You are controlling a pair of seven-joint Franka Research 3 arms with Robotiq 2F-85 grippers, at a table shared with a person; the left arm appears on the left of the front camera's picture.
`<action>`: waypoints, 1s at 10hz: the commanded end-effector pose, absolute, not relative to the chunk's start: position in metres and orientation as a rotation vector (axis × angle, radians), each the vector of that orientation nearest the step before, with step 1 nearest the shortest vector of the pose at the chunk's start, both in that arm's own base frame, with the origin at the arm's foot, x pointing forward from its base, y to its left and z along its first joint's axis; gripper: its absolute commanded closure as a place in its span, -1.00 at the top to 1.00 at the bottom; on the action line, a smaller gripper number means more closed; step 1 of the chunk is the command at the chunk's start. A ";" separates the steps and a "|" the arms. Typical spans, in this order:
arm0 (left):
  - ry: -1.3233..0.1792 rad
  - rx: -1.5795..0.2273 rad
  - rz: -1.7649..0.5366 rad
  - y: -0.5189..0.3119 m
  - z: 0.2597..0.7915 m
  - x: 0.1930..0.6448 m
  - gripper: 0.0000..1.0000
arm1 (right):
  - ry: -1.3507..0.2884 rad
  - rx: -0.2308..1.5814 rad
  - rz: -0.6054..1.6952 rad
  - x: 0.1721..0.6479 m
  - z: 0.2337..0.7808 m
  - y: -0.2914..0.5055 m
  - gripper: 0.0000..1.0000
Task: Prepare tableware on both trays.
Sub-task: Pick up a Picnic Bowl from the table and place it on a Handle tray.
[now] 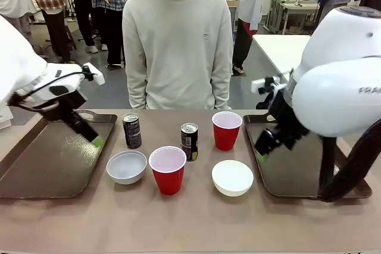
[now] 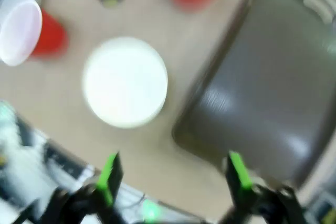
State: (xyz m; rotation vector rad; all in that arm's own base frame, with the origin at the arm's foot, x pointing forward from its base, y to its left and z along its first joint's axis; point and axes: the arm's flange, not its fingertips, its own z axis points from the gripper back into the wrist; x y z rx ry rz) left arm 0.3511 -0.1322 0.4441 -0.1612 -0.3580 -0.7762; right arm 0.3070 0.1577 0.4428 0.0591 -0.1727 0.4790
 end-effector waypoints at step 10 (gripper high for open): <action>-0.292 -0.756 -0.690 -0.031 0.467 0.338 1.00 | -0.077 0.926 0.194 0.333 0.459 -0.008 1.00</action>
